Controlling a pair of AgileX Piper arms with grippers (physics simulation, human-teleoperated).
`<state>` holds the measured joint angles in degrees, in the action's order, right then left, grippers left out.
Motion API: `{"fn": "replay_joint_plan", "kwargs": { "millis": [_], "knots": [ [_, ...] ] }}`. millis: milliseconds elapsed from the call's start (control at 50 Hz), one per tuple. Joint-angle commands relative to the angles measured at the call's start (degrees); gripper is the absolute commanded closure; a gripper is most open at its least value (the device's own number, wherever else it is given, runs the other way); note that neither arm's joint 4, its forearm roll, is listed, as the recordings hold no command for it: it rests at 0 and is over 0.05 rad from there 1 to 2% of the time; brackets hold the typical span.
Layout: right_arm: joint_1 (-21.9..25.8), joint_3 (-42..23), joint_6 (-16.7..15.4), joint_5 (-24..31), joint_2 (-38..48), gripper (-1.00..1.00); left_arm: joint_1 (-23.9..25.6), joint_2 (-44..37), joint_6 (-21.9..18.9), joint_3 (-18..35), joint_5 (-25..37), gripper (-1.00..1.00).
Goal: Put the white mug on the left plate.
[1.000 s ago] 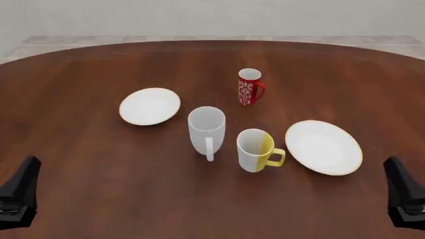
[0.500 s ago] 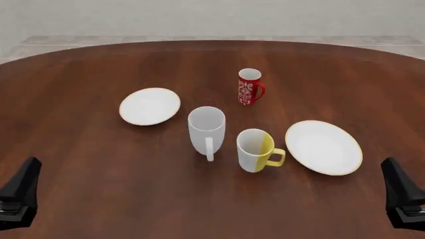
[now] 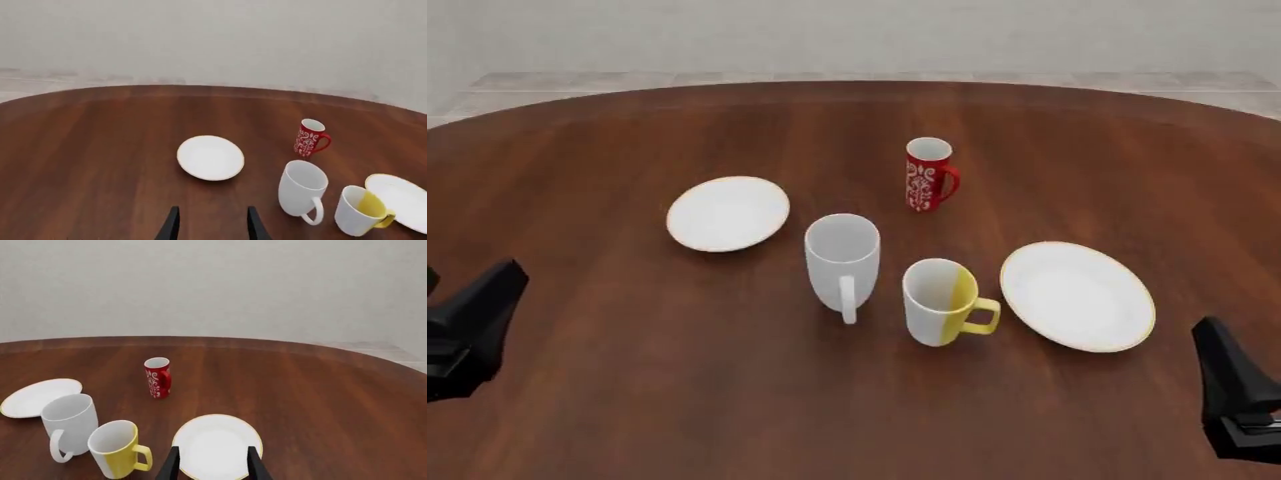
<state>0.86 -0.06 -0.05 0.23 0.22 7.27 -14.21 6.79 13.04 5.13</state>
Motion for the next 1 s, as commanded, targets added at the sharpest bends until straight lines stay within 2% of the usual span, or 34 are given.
{"fn": "replay_joint_plan", "kwargs": {
  "millis": [20,100,180,200,340,380,400,560,600,860,880,1000],
  "knots": [
    [0.0,0.0,0.0,-0.1,0.0,-1.00,2.7,-11.2,1.1,7.1,4.2,-1.00],
    [0.0,0.0,0.1,-0.1,-0.1,-1.00,4.9,-16.9,4.1,8.0,3.7,-1.00],
    [0.0,-0.1,0.1,-0.2,-0.1,-1.00,4.5,-18.4,3.5,9.5,5.1,-1.00],
    [-0.1,-0.1,0.2,-0.3,-0.1,-1.00,5.5,-20.8,5.6,10.3,5.4,-1.00],
    [-0.1,0.0,0.2,-0.4,-0.1,-1.00,6.4,-24.8,5.8,12.3,7.1,-1.00],
    [-0.1,-0.1,0.2,-0.5,-0.1,-1.00,7.4,-29.7,3.0,13.7,8.1,-1.00],
    [-0.1,-0.1,0.3,-0.5,-0.1,-1.00,8.2,-30.2,4.5,13.6,7.9,-1.00],
    [-0.1,-0.2,0.3,-0.5,-0.2,-1.00,10.4,-31.7,6.2,16.3,10.7,-1.00],
    [-0.1,-0.3,0.3,-0.5,-0.2,-1.00,12.1,-33.1,8.1,16.5,10.6,-1.00],
    [-0.1,-0.5,0.4,-0.5,-0.2,-1.00,16.8,-36.7,7.9,21.3,13.0,-1.00],
    [-0.1,-0.5,0.4,-0.5,-0.2,-1.00,16.5,-36.5,9.7,21.1,12.9,-1.00],
    [0.0,-0.7,0.5,-0.6,-0.2,-1.00,18.3,-38.6,10.5,24.0,13.4,-1.00]
  ]
}}
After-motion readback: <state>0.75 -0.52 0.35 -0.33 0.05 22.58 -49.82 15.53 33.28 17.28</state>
